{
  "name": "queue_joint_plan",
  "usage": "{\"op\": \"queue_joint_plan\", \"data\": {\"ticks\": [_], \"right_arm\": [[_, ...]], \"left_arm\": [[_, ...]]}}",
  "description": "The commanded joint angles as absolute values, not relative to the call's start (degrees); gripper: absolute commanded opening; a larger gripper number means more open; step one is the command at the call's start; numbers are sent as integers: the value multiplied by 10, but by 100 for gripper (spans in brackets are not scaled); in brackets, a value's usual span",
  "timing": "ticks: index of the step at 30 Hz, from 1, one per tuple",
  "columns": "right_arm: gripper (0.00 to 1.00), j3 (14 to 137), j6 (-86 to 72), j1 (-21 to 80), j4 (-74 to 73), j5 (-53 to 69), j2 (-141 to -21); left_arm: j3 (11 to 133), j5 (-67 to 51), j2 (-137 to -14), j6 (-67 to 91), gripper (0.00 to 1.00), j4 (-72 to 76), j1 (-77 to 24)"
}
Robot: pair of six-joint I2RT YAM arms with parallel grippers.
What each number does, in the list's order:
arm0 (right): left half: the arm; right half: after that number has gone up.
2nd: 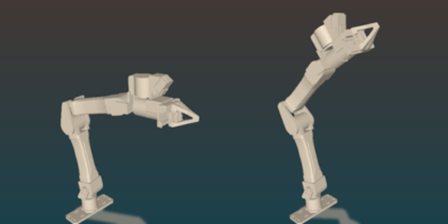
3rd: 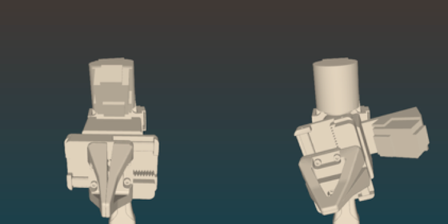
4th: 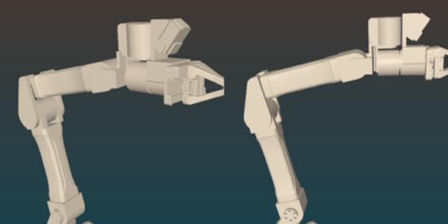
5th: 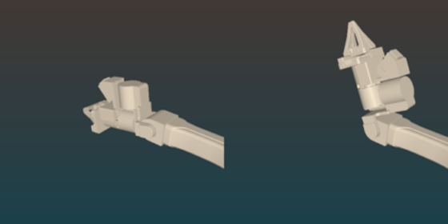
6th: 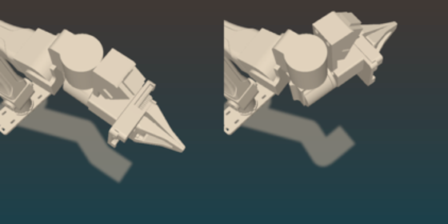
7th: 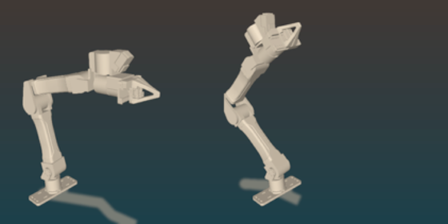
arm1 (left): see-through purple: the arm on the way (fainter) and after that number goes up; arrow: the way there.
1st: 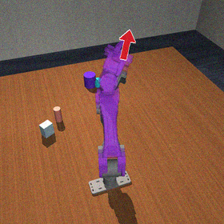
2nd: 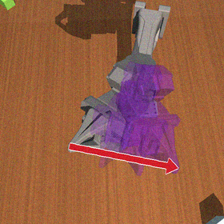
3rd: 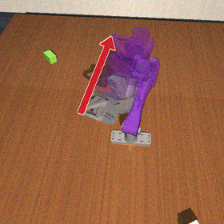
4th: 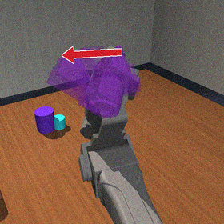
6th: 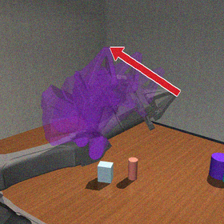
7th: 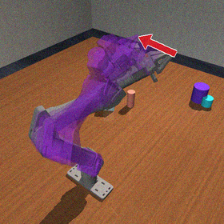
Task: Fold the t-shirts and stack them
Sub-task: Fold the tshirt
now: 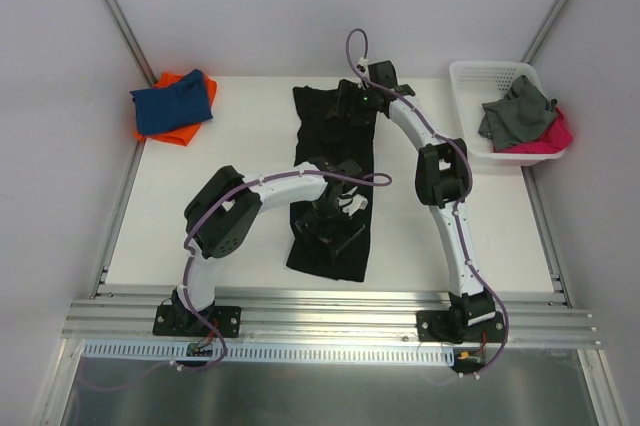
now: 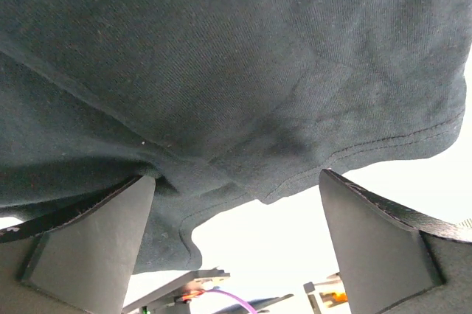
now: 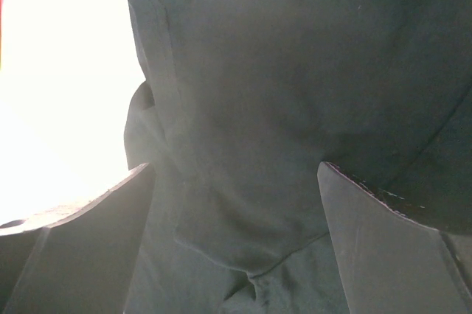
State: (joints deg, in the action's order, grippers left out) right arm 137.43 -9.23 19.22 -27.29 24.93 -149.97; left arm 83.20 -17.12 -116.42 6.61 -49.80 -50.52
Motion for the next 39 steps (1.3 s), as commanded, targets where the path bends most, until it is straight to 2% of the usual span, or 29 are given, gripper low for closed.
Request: {"op": "queue_joint_plan", "data": {"ticks": [1,8,15,21,26,30,34,35,38,39], "right_arm": [[97,1396,-69,197,-272,257,-1468],[97,1375,-47,185,-278,243,-1413],[97,1346,-27,190,-296,235,-1383],[97,1335,-14,207,-305,222,-1359],[97,1324,-4,216,-310,219,-1330],[97,1296,-4,211,-328,201,-1275],[97,1189,-21,186,-339,179,-1162],[97,1122,-26,172,-344,180,-1111],[95,1006,-57,151,-359,191,-1026],[94,932,-66,147,-360,198,-972]], "left_arm": [[849,-134,-1179,40,99,-444,-511],[873,-97,-1165,23,99,-445,-519],[831,-59,-1109,20,99,-443,-555],[772,-75,-1064,32,99,-436,-558],[787,-84,-1063,28,99,-436,-560],[809,-4,-1028,7,99,-440,-563],[796,54,-948,-9,99,-447,-533],[792,50,-933,-6,99,-448,-513],[788,9,-887,-2,99,-457,-413],[790,1,-876,19,99,-457,-350]]}}
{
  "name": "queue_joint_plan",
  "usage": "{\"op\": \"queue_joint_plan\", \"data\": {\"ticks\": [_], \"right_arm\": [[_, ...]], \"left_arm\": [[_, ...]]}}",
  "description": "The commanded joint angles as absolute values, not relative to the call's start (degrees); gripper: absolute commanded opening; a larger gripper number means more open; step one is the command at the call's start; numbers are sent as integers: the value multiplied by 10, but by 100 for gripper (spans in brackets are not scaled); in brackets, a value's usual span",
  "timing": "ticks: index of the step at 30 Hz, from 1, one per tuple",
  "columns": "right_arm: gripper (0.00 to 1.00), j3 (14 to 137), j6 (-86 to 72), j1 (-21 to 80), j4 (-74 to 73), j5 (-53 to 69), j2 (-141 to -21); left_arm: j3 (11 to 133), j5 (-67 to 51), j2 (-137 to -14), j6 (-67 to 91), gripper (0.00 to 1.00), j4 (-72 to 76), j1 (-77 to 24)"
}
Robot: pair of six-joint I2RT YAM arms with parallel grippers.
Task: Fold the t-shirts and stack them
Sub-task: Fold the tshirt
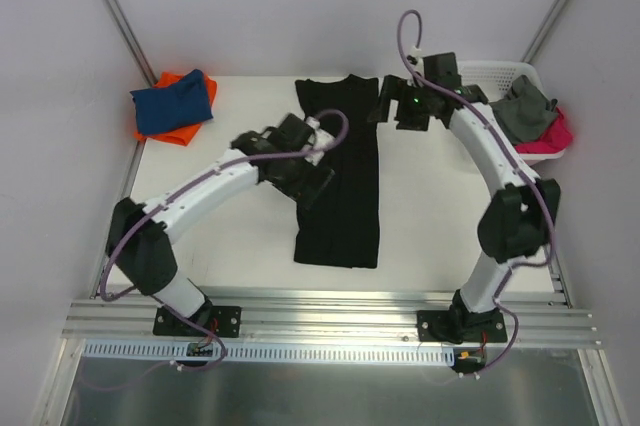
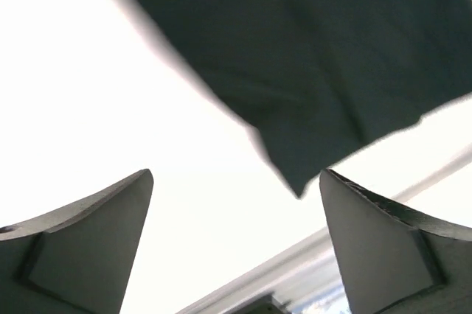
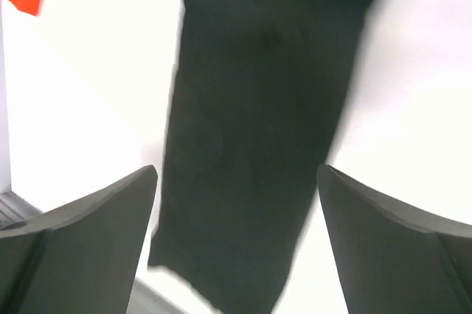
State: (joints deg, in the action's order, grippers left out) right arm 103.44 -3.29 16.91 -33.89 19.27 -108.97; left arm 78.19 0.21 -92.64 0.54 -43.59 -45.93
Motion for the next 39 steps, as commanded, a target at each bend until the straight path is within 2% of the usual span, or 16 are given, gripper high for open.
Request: {"op": "queue_joint_plan", "data": {"ticks": [1,3,4,6,14,18,23,30,39], "right_arm": [[93,890,-90,143,-358,203,-950],[88,794,-112,140,-352,211,-886],[85,769,-129,141,-352,214,-867],[83,716,-134,146,-359,217,-830],[82,656,-118,157,-409,207,-794],[80,614,-143,153,-406,208,-804],[77,577,-178,151,-411,248,-833],[59,547,-214,149,-381,294,-885],[62,535,-223,230,-371,286,-894]], "left_arm": [[792,-34,-858,25,95,-458,-322],[795,-104,-838,46,90,-461,-262],[789,-142,-832,47,86,-461,-254],[772,-170,-822,50,86,-462,-246],[689,-313,-843,135,79,-444,-202],[700,-389,-920,134,77,-431,-166],[719,-430,-978,163,75,-424,-145],[705,-463,-1019,171,74,-425,-145],[667,-477,-1047,170,72,-424,-145]]}}
